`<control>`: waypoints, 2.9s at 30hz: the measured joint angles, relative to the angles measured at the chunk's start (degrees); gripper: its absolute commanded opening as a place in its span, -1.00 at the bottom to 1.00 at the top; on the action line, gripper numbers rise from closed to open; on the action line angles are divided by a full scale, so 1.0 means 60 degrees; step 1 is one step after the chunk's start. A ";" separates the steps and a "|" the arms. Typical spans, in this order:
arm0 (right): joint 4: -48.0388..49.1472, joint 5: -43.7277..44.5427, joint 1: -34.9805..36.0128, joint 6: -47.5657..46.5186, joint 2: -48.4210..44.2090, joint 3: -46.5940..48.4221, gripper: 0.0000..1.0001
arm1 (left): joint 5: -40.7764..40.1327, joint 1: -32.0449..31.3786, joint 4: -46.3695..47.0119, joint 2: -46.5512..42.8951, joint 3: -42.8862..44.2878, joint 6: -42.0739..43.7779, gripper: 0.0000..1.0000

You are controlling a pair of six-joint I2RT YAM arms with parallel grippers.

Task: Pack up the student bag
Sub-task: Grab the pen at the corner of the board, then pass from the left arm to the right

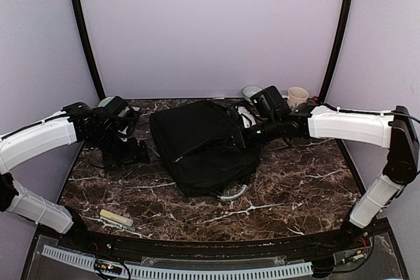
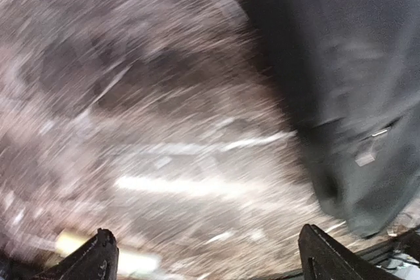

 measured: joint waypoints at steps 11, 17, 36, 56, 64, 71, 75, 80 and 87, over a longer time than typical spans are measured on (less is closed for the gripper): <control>-0.0860 0.0608 0.0062 -0.0025 0.0280 0.0889 -0.30 | 0.0820 0.1118 -0.1432 -0.1920 -0.3555 -0.2652 0.85; -0.0871 0.0681 0.0098 0.0189 0.0262 0.0776 -0.30 | 0.1464 0.1963 -0.0882 -0.3413 -0.4867 -0.3690 0.72; -0.1268 0.0812 0.0098 0.0299 0.0248 0.0710 -0.31 | 0.1647 0.2116 0.0849 -0.2353 -0.5424 -0.4131 0.18; -0.1253 0.1144 0.0098 0.0441 -0.0579 0.0353 -0.31 | 0.1053 0.2160 0.1435 -0.1166 -0.4805 -0.3413 -1.00; -0.1235 0.0878 0.0098 0.0725 -0.0623 0.0484 -0.04 | 0.1341 0.2164 0.1825 -0.0973 -0.3264 -0.3464 -1.00; -0.0135 -0.0452 0.0142 0.1381 -0.0623 0.0484 0.20 | 0.1872 0.2157 0.2932 -0.0947 -0.1931 -0.4222 -1.00; 0.0747 -0.0984 0.0233 0.1927 -0.0608 0.0495 0.30 | 0.2091 0.2040 0.3534 -0.0331 -0.0790 -0.4670 -1.00; 0.1515 -0.1330 0.0474 0.2404 -0.0146 0.1144 0.37 | 0.2288 0.1563 0.4320 0.0761 0.0579 -0.5242 -1.00; 0.1953 -0.1545 0.0761 0.2681 0.0874 0.1985 0.31 | 0.2408 0.0911 0.5468 0.1494 0.1144 -0.6178 -1.00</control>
